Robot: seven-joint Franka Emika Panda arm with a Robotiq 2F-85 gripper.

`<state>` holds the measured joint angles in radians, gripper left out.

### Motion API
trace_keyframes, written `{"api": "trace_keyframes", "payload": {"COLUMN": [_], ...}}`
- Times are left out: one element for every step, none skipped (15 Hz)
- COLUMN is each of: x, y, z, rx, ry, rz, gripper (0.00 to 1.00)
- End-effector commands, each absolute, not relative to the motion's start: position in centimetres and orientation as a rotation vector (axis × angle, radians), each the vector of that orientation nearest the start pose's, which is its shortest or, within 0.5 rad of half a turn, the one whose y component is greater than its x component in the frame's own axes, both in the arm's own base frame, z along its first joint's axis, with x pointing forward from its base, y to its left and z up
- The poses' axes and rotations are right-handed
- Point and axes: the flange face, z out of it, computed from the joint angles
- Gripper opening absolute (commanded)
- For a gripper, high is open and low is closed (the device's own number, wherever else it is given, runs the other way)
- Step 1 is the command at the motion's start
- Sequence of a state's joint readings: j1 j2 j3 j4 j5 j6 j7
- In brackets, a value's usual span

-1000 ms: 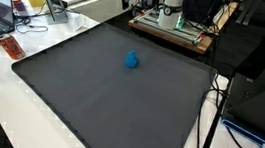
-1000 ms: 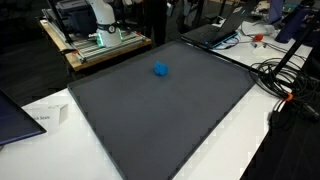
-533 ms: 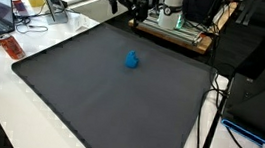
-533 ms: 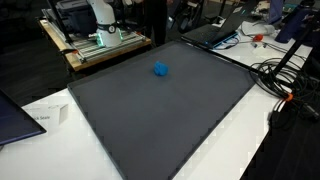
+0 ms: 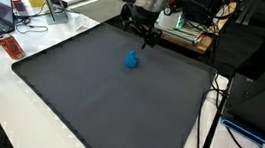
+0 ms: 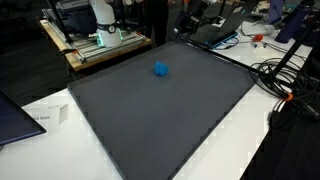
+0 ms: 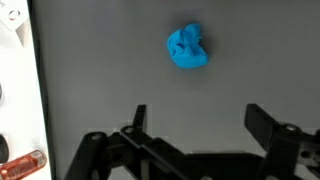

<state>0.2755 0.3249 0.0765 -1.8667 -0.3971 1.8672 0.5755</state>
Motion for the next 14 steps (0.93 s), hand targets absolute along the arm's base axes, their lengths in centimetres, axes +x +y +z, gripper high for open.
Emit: {"api": "trace_keyframes", "payload": {"x": [56.3,56.2,56.1,55.9,55.8,55.8,55.6,55.4,55.2,54.8,54.6,55.0,54.9,54.8], "y": [18.9,19.3,19.6,19.9,20.3,20.5,20.9,21.3,21.9,22.5,23.2,22.3,23.0,23.3], "z": [30.3,29.7,29.1,28.6,28.0,27.5,26.9,26.4,25.7,25.1,25.0,25.4,25.1,24.9], "rx": [-3.613,-3.611,-3.615,-3.615,-3.625,-3.623,-3.627,-3.630,-3.631,-3.637,-3.610,-3.617,-3.610,-3.607], "ry": [0.262,0.325,0.389,0.439,0.498,0.558,0.602,0.643,0.667,0.628,0.497,0.575,0.533,0.514], "rz": [0.157,0.157,0.150,0.160,0.144,0.134,0.129,0.117,0.110,0.084,-0.003,0.115,0.074,0.060], "gripper": [1.00,1.00,1.00,1.00,1.00,1.00,1.00,1.00,1.00,1.00,1.00,1.00,1.00,1.00]}}
